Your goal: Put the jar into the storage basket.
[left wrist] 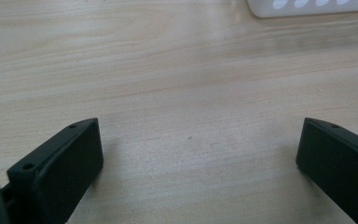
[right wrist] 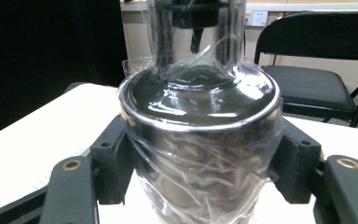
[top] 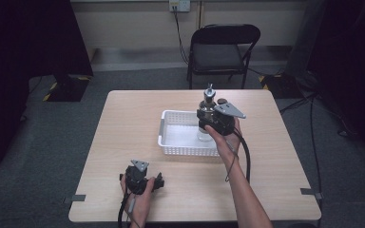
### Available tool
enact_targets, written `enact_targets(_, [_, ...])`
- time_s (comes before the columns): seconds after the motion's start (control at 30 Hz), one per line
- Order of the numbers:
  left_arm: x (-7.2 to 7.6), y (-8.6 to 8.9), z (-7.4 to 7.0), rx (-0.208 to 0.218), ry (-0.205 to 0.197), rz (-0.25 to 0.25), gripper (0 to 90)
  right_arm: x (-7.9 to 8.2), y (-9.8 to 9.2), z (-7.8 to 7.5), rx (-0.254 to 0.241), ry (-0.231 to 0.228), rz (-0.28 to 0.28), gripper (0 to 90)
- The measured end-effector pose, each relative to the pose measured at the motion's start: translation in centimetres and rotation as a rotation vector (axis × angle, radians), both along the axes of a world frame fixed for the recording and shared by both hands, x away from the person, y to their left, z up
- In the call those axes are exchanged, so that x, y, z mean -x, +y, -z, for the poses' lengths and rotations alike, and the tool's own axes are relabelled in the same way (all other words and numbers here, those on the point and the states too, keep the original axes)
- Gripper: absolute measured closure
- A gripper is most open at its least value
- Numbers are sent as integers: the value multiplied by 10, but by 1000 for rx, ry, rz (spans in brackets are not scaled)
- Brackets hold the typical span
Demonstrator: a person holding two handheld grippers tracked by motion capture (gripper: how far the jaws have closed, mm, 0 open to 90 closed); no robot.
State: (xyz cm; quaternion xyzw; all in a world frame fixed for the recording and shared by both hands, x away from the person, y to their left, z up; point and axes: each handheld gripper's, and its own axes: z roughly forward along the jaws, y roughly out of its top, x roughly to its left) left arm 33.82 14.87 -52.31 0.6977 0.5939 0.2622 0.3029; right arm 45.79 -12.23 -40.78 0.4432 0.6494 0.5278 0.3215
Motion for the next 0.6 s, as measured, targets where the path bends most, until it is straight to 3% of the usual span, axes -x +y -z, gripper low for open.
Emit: enact_targets(0.6, [0,0,0,0,-1,0,0,2,4,28,22,31,-2,327])
